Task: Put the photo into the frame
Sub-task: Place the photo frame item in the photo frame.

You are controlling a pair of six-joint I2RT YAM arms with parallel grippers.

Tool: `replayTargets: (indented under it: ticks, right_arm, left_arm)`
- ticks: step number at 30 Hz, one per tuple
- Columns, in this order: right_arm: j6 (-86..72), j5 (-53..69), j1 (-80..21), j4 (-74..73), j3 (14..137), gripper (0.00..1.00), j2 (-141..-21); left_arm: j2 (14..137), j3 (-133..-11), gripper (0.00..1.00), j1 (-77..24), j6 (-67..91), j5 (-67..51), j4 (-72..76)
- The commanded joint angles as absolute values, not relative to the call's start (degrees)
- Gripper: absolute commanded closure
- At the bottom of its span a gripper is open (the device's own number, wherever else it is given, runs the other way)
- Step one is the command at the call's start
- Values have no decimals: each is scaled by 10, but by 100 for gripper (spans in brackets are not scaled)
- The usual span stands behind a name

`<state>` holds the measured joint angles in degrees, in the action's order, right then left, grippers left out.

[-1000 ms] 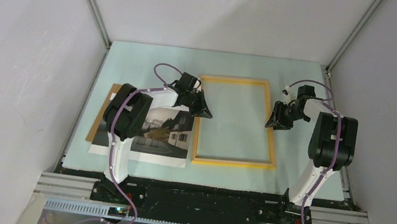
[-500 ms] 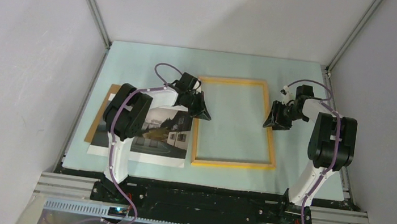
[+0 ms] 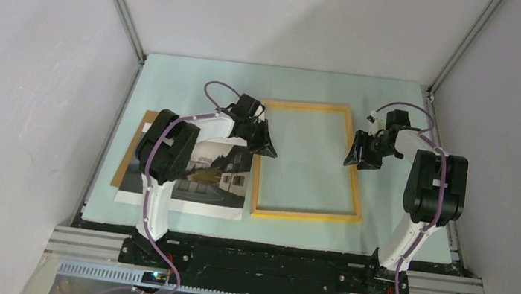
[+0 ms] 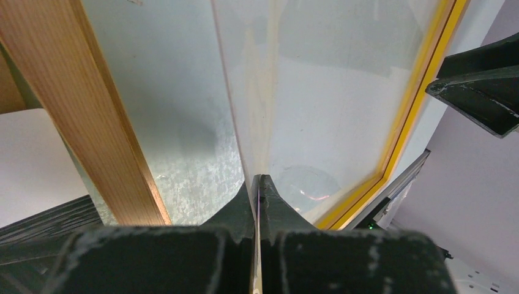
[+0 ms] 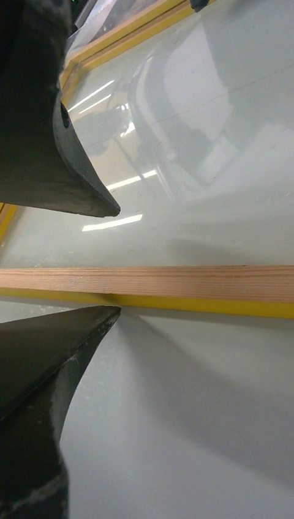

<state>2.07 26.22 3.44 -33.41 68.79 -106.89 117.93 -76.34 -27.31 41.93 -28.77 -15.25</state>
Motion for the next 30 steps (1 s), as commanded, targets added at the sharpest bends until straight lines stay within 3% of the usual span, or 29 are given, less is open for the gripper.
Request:
replayTargets:
  ticks: [1, 14, 30]
  right_arm:
    - [14, 250, 31, -310, 700, 40, -1033]
    - [9, 272, 12, -290, 729, 39, -998]
    - [-12, 306, -94, -295, 871, 41, -1111]
  left_arm:
    - [1179, -770, 100, -286, 384, -264, -212]
    - [1181, -773, 100, -289, 386, -252, -211]
    - [1178, -776, 100, -291, 387, -254, -211]
